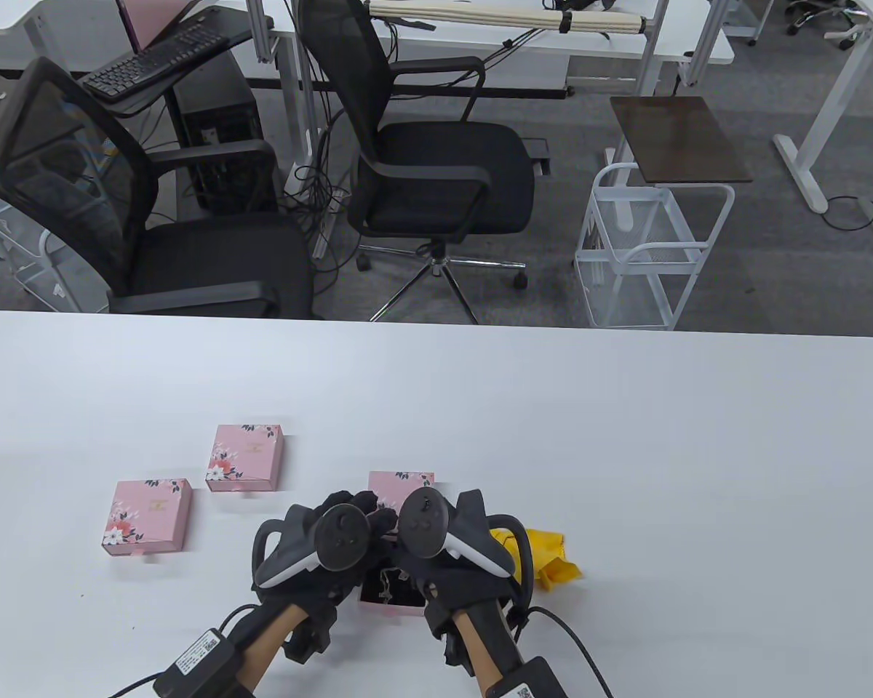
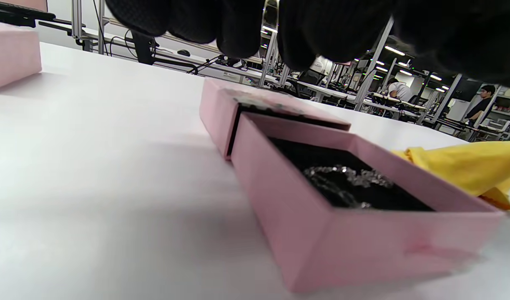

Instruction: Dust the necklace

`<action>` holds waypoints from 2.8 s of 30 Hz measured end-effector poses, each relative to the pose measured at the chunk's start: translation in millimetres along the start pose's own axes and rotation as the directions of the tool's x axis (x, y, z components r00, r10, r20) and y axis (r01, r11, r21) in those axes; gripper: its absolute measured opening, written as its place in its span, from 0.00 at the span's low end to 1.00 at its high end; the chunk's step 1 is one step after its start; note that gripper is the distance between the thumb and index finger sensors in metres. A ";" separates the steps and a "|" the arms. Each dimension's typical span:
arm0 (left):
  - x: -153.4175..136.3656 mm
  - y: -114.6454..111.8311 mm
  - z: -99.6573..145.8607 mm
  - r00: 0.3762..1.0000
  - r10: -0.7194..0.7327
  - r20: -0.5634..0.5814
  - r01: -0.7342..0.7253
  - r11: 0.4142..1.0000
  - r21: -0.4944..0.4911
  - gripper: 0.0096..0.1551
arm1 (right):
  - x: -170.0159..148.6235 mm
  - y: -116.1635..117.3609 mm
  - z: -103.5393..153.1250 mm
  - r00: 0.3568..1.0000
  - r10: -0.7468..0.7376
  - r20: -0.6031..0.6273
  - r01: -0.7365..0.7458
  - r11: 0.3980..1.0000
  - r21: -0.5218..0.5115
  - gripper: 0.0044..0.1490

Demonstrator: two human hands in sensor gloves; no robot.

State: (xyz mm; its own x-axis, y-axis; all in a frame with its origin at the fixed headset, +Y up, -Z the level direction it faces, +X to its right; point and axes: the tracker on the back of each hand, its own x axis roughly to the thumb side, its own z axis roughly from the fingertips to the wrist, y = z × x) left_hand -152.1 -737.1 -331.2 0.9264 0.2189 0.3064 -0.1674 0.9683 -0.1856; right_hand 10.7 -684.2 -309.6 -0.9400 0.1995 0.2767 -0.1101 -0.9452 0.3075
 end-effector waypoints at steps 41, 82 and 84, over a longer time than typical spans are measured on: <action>-15.4 -25.7 -10.2 0.999 0.041 -0.021 -0.043 0.988 -0.149 0.32 | -6.3 56.8 9.5 0.968 0.251 0.008 -0.248 0.960 -0.129 0.25; -20.7 -27.5 -9.2 0.995 0.098 -0.006 -0.098 0.986 -0.137 0.32 | 4.6 59.9 -50.3 0.917 0.305 -0.258 -0.375 0.879 -0.294 0.32; -21.2 -26.9 -9.6 0.994 0.110 -0.007 -0.110 0.984 -0.144 0.32 | 3.7 58.6 -51.5 0.917 0.305 -0.256 -0.376 0.876 -0.303 0.30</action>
State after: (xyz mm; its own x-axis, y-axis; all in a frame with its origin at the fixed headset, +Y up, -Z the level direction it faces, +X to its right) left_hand -164.1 -768.9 -341.7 0.9045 0.3235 0.2778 -0.2182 0.9109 -0.3502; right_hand -15.8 -752.1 -337.4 -0.9786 -0.1714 0.1140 0.1589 -0.9811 -0.1107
